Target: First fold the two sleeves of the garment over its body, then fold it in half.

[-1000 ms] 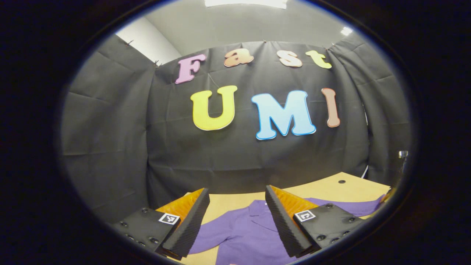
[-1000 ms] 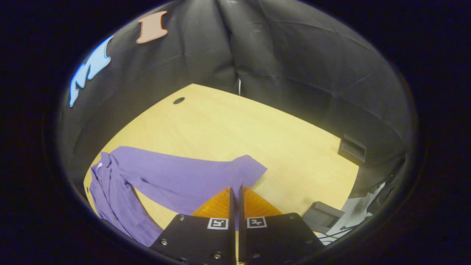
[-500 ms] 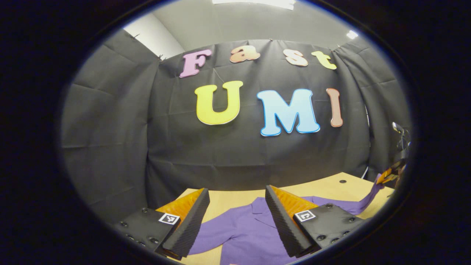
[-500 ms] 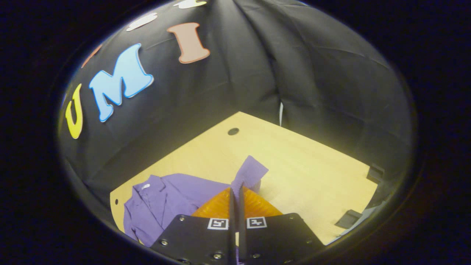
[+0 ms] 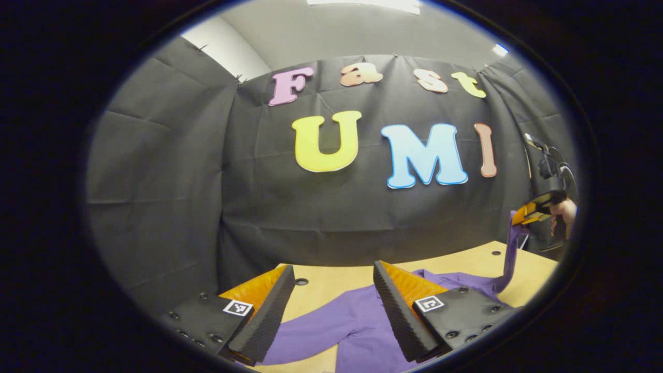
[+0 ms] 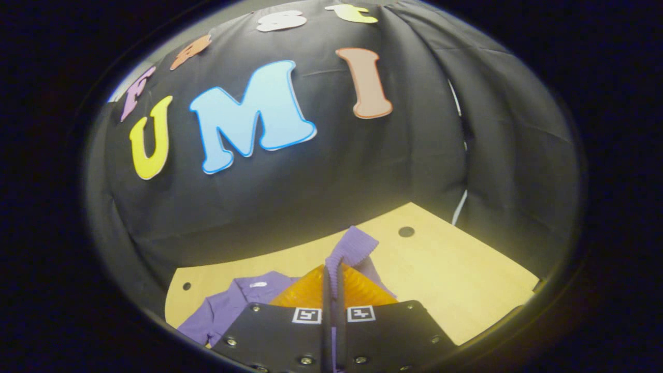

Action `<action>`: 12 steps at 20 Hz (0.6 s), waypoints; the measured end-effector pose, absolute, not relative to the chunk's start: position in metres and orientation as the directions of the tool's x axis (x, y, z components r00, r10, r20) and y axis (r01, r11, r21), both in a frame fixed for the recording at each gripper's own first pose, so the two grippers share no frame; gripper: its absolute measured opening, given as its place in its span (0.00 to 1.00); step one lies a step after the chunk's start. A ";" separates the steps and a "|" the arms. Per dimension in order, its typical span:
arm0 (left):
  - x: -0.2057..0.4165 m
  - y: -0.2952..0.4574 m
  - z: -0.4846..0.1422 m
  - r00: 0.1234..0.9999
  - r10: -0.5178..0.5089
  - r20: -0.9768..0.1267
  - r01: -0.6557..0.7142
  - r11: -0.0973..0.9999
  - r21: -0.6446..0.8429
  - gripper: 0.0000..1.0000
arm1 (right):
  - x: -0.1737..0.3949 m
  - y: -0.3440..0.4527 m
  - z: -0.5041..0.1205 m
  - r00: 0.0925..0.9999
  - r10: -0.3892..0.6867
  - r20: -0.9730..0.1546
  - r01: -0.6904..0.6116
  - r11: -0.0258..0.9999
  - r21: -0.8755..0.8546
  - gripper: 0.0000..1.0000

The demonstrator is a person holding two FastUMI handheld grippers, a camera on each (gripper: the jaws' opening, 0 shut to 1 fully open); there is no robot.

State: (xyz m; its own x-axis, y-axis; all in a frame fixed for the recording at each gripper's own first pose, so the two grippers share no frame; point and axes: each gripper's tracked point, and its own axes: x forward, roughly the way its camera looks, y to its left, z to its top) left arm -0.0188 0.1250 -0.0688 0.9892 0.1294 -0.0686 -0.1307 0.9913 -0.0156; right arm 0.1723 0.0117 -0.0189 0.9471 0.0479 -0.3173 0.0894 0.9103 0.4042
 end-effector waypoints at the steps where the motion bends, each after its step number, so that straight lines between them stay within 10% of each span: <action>1: -0.021 0.132 -0.071 0.987 0.140 -0.073 -0.142 0.990 -0.018 0.98 | 0.179 0.027 -0.012 0.951 0.072 -0.300 0.056 0.916 0.396 0.04; 12: -0.054 0.208 -0.102 0.947 0.290 -0.135 -0.291 0.957 0.007 1.00 | 0.205 0.204 -0.030 0.887 0.342 -0.310 -0.264 0.927 0.266 0.03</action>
State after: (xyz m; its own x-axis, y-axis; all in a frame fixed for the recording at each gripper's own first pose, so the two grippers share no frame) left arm -0.0540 0.2077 -0.1017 0.9475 0.2897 -0.1354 -0.2915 0.9565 0.0070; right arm 0.2050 0.2045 -0.0304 0.8870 0.3418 -0.3105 -0.2643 0.9271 0.2656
